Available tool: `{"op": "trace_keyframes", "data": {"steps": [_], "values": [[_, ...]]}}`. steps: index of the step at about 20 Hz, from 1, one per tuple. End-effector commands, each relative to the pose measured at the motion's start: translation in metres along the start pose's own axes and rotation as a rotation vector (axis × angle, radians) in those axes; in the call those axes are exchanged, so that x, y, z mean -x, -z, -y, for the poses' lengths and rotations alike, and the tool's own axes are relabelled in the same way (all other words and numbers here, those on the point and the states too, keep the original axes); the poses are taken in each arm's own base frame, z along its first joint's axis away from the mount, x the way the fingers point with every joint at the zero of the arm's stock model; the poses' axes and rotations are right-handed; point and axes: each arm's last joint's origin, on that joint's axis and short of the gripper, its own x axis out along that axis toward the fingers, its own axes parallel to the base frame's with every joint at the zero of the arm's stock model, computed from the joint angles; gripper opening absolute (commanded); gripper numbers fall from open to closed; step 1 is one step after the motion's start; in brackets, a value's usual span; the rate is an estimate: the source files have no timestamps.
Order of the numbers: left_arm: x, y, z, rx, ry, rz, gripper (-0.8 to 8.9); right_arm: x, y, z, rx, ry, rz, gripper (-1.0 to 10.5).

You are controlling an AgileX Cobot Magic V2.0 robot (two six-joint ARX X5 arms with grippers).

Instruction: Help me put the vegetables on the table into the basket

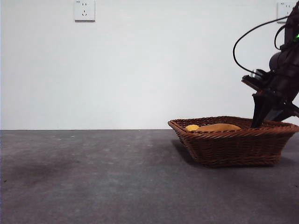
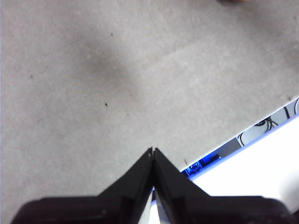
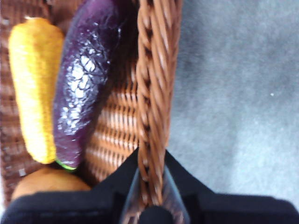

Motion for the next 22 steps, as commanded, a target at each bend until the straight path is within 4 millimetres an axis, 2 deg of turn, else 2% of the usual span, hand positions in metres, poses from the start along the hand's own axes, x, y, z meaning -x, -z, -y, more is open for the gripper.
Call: {"op": "trace_keyframes", "data": {"steps": [1,5,6,8,9,10,12,14,18,19,20,21,22], "values": [[0.001,0.002,-0.001,0.015,-0.004,-0.017,-0.09,-0.012,-0.001,0.009,0.009,0.008,-0.027,-0.2],[0.001,0.003,-0.001,0.016,-0.006,-0.027,-0.09,-0.016,-0.004,0.012,0.019,0.018,-0.007,-0.2],[0.001,0.003,-0.001,0.015,-0.006,-0.027,-0.09,-0.016,-0.004,0.012,0.017,0.019,-0.009,0.4],[0.001,0.003,-0.001,0.015,-0.006,-0.027,-0.09,-0.014,-0.003,0.011,0.015,0.032,-0.009,2.8],[0.001,0.003,-0.001,0.015,-0.006,-0.027,-0.09,-0.012,-0.003,0.010,0.011,0.045,-0.010,3.6],[0.001,0.003,-0.001,0.015,-0.006,-0.027,-0.09,-0.009,-0.003,0.009,-0.001,0.075,-0.007,3.9],[0.001,0.003,-0.001,0.012,-0.006,-0.027,-0.09,0.002,-0.002,0.004,-0.002,0.124,0.013,3.9],[0.002,0.004,-0.001,0.010,-0.005,-0.023,-0.09,0.021,0.000,-0.008,0.004,0.139,0.058,3.9],[0.004,0.005,-0.001,0.008,-0.002,-0.014,-0.09,0.076,0.015,-0.044,0.056,0.159,0.170,3.7],[0.005,0.006,-0.001,0.008,0.008,-0.011,-0.09,0.091,0.023,-0.054,0.065,0.178,0.189,3.4],[0.006,0.007,-0.001,0.011,0.016,-0.005,-0.09,0.107,0.033,-0.065,0.078,0.193,0.210,2.0],[0.008,0.009,-0.001,0.014,0.019,0.002,-0.09,0.123,0.043,-0.076,0.106,0.196,0.236,0.2],[0.010,0.010,-0.001,0.016,0.022,0.013,-0.09,0.140,0.055,-0.088,0.135,0.201,0.272,-0.1]]}}
